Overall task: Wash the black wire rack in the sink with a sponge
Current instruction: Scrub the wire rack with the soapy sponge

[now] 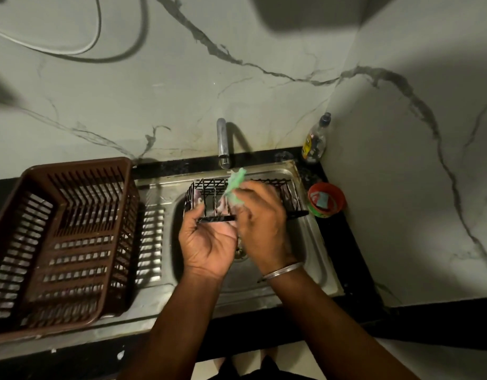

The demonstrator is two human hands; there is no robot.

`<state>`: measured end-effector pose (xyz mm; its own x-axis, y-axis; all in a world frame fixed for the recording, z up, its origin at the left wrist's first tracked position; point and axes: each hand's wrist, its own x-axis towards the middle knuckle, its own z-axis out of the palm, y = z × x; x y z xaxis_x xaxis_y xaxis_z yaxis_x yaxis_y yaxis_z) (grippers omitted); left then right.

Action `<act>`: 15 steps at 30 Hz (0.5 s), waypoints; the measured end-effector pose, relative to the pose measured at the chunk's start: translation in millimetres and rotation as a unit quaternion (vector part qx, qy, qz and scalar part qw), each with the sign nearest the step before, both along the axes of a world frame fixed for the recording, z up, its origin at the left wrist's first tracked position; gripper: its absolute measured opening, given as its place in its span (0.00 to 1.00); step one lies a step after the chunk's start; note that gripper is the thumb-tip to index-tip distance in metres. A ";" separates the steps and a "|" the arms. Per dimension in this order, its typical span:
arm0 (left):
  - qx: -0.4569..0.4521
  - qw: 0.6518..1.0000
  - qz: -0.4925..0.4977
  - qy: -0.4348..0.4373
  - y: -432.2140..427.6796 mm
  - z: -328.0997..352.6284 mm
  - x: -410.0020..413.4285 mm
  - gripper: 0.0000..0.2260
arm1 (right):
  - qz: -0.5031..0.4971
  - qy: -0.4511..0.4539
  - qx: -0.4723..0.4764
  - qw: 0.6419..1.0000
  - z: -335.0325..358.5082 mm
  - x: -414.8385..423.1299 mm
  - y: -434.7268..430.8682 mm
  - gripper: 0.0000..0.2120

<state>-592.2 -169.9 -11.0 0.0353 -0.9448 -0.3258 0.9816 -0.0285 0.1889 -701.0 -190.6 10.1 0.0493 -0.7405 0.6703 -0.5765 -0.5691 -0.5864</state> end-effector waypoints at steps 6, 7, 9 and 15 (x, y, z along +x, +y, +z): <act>0.002 1.000 -0.001 0.008 -0.1 3.3 -2.0 0.18 | 0.009 0.075 -0.002 0.997 -18.2 -18.4 -13.6 0.12; 0.004 1.000 0.007 0.005 -1.2 3.0 -2.3 0.20 | -0.018 0.070 -0.004 0.997 -19.1 -22.6 -14.3 0.12; -0.006 1.000 0.008 0.007 -1.6 5.0 -5.7 0.27 | -0.047 0.046 -0.017 0.998 -13.9 -27.2 -14.4 0.12; 0.010 0.999 -0.005 0.045 -1.7 2.8 -6.5 0.38 | 0.029 0.082 -0.002 0.996 -3.1 -5.6 -15.4 0.10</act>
